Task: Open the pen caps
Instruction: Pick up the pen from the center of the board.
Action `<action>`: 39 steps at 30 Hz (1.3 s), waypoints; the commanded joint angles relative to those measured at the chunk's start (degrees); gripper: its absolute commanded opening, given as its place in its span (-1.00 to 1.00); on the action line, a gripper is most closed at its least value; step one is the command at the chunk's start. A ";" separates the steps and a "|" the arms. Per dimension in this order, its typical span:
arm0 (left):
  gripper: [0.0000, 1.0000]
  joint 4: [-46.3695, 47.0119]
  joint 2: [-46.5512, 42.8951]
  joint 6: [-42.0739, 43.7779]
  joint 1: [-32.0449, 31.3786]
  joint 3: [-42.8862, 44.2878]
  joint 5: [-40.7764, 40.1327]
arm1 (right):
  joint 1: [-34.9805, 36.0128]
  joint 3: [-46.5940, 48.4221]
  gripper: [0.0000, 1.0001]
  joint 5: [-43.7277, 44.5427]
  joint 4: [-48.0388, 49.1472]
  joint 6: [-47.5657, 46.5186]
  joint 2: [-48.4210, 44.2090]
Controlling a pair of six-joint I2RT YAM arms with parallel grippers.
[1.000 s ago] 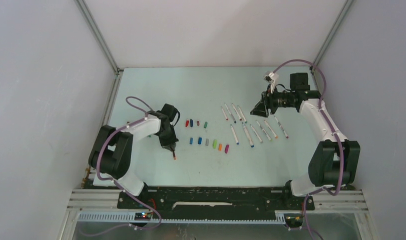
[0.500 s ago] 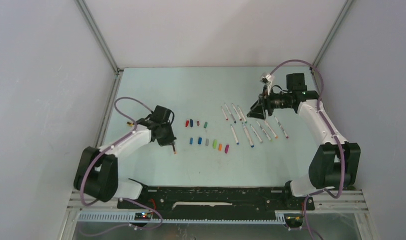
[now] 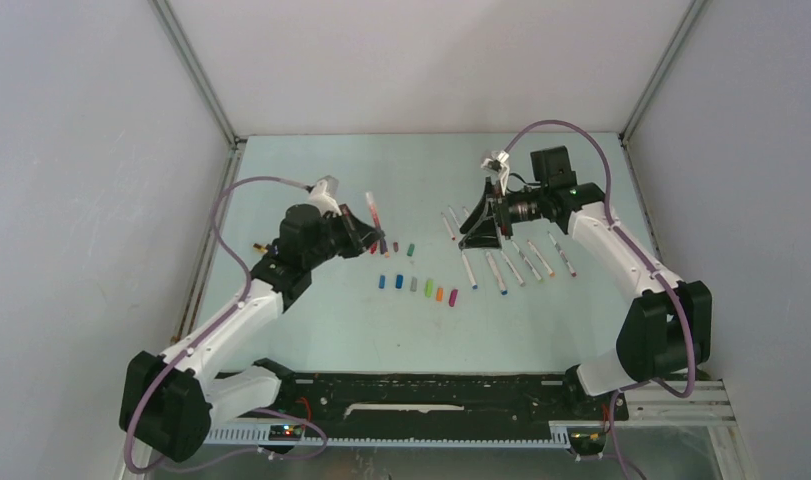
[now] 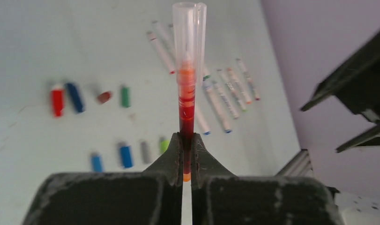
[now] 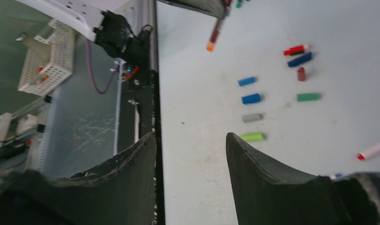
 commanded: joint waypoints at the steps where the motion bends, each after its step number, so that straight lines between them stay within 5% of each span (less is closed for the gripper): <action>1: -1.00 15.48 3.98 -0.67 -4.63 6.17 7.29 | 1.93 0.19 0.18 -7.44 7.56 10.22 -0.80; 10: -1.00 21.02 13.41 -0.09 -11.91 18.45 7.30 | 1.85 0.14 0.20 -8.46 15.81 22.59 0.75; 21: -1.00 25.16 16.94 -1.57 -15.58 20.14 7.25 | 0.86 0.14 0.21 -8.99 18.82 28.17 1.67; 24: -1.00 25.16 17.50 -1.49 -15.91 20.91 7.79 | 0.73 -2.70 0.19 -9.85 28.60 35.76 1.69; 35: -1.00 25.74 19.27 -1.66 -17.31 22.33 8.54 | 0.71 -4.65 -0.06 -10.63 36.23 43.68 2.29; 39: -0.99 25.78 19.91 -1.70 -17.65 22.91 8.79 | 0.71 -4.69 -0.31 -10.74 36.72 44.28 2.44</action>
